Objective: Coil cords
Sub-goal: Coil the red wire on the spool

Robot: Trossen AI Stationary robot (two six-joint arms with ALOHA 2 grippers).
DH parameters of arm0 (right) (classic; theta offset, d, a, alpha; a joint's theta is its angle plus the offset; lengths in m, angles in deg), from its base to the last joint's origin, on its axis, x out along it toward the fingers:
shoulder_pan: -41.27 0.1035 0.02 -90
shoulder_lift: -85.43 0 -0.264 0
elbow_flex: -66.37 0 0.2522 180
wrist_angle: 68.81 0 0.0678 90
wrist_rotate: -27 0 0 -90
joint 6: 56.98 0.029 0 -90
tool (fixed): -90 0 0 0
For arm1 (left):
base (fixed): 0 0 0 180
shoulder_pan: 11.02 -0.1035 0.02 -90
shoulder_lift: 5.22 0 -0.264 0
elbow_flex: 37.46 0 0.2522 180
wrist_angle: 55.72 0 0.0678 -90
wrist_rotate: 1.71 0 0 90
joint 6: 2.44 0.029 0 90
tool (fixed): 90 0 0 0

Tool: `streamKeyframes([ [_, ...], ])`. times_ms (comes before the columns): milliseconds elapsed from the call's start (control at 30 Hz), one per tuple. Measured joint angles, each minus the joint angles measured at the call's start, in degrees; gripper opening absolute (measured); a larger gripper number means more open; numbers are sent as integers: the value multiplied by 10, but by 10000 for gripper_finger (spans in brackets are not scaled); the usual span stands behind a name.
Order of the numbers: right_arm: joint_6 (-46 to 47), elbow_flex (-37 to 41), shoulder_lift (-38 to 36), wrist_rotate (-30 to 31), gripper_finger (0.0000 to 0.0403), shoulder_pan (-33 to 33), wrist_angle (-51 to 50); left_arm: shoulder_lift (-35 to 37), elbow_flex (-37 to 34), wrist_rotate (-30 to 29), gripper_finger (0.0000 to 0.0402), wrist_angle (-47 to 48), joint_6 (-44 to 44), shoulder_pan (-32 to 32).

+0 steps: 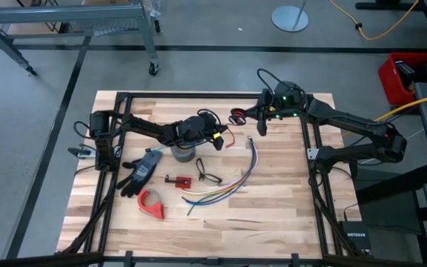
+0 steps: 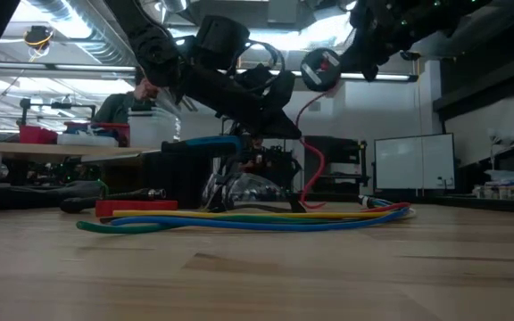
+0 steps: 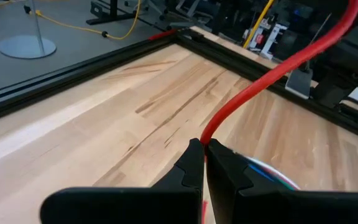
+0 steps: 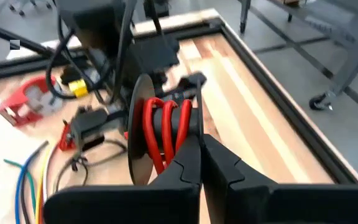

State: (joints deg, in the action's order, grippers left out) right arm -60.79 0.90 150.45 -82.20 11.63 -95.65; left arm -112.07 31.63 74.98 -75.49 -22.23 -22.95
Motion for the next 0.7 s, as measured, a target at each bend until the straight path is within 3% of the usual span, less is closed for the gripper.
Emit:
streamKeyframes([
  [333, -26, 0, 0, 56, 1, 0, -103, 0, 0, 1, 0, -1, -23, -15],
  [700, -29, 0, 9, 59, 1, 1, -128, 0, 0, 29, 0, -40, -54, -33],
])
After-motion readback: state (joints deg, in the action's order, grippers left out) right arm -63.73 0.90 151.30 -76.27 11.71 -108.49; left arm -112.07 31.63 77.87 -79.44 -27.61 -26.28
